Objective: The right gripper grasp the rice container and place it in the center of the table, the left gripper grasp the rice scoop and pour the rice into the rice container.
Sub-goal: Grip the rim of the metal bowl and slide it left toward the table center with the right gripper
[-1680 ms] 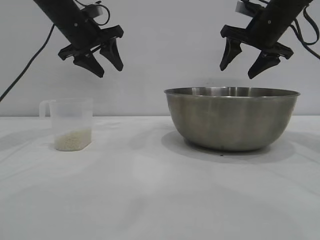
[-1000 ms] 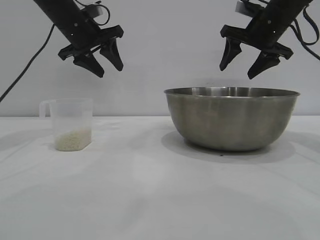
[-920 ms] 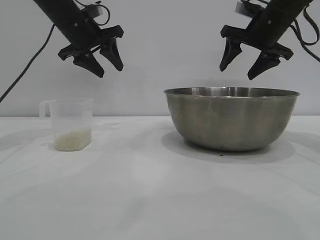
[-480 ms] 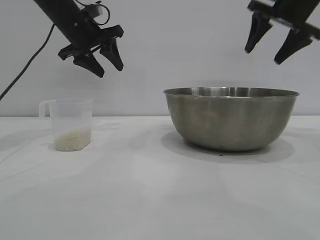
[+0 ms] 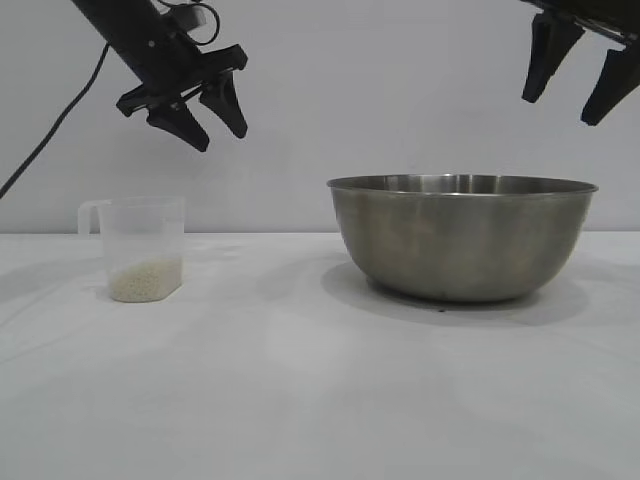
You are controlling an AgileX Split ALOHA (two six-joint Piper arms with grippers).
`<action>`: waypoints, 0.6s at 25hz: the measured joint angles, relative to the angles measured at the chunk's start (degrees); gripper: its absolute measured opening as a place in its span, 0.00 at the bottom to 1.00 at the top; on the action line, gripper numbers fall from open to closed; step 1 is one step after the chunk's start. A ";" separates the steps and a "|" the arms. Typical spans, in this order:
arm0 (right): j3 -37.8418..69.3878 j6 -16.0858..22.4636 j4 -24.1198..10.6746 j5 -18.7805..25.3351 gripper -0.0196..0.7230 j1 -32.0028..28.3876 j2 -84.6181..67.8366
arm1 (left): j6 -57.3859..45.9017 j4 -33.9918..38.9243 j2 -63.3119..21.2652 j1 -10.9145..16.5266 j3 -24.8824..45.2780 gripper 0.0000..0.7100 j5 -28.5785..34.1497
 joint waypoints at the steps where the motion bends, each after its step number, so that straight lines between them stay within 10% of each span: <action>1: 1.40 0.00 -0.12 0.00 0.70 0.12 0.13 | 0.00 0.00 0.00 0.00 0.00 0.53 0.00; 15: 8.69 -0.45 -0.58 -0.32 0.70 3.08 2.96 | 0.00 0.00 -0.09 -0.04 0.00 0.53 0.09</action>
